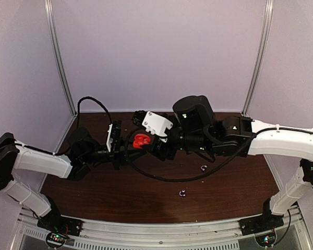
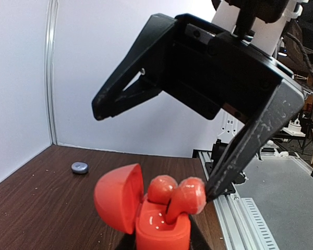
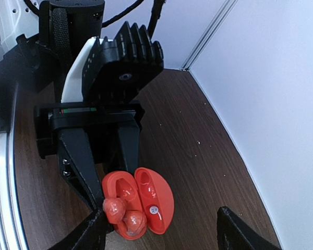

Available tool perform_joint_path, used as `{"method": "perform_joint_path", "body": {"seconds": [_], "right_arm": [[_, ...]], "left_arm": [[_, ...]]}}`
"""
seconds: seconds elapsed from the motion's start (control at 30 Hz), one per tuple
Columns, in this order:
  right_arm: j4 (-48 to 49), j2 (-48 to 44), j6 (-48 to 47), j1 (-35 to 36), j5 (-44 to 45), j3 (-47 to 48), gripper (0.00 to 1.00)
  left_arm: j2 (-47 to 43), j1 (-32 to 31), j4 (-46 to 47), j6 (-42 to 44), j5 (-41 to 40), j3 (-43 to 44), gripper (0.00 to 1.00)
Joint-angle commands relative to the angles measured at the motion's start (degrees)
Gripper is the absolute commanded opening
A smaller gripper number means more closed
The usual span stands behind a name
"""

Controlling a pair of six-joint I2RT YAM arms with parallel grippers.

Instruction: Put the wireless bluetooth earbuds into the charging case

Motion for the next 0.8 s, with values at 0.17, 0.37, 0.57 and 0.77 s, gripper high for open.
{"method": "perform_joint_path", "body": {"seconds": [0.17, 0.37, 0.57, 0.77], "right_arm": [[2.1, 1.2, 1.5, -1.0, 2.6, 2.3, 0.72], [2.2, 2.0, 1.5, -1.3, 2.3, 2.6, 0.72], [2.4, 2.6, 1.6, -1.7, 2.3, 2.7, 0.72], [2.7, 3.0, 1.9, -2.2, 1.7, 2.9, 0.72]], "left_arm": [[0.9, -0.9, 0.7, 1.5, 0.8, 2.0, 0.00], [1.2, -1.1, 0.5, 1.9, 0.8, 2.3, 0.00], [0.9, -1.3, -0.2, 2.4, 0.9, 2.2, 0.00], [0.9, -1.7, -0.5, 2.9, 1.0, 2.3, 0.00]]}}
